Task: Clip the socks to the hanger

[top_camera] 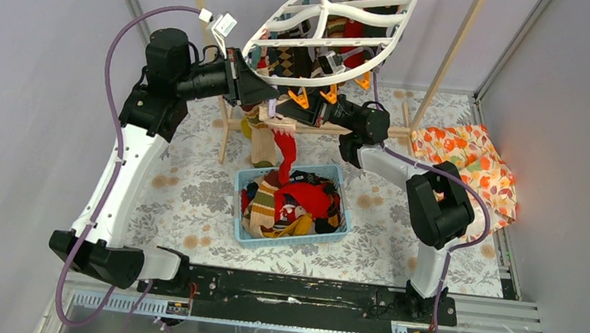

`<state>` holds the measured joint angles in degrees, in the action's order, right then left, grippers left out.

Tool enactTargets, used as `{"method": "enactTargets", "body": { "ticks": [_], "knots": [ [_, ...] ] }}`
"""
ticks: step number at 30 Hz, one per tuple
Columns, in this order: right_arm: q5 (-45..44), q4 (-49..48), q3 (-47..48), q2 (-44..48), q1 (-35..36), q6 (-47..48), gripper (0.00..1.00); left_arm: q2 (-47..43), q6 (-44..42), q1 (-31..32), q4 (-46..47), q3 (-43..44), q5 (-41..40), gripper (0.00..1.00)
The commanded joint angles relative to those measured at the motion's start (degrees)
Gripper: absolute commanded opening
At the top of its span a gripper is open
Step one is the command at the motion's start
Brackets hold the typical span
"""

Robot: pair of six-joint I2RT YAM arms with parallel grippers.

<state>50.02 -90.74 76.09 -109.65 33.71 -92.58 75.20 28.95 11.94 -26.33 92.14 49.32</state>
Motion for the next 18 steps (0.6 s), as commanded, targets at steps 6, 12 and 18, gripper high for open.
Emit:
{"method": "enactTargets", "body": {
  "ticks": [6, 12, 18],
  "knots": [
    [-3.69, -7.79, 0.04, 3.19, -0.47, 0.79, 0.0, -1.46, 0.36, 0.16, 2.94, -1.17, 4.2, 0.09],
    [-3.33, -7.79, 0.18, 3.12, -0.39, 0.39, 0.0, -1.79, 0.41, 0.18, 3.26, -1.32, 3.4, 0.35],
    [-3.49, -7.7, 0.19, 3.38, -0.33, 0.1, 0.0, -2.7, -0.3, 0.1, 2.81, -1.4, 2.28, 0.64]
  ]
}}
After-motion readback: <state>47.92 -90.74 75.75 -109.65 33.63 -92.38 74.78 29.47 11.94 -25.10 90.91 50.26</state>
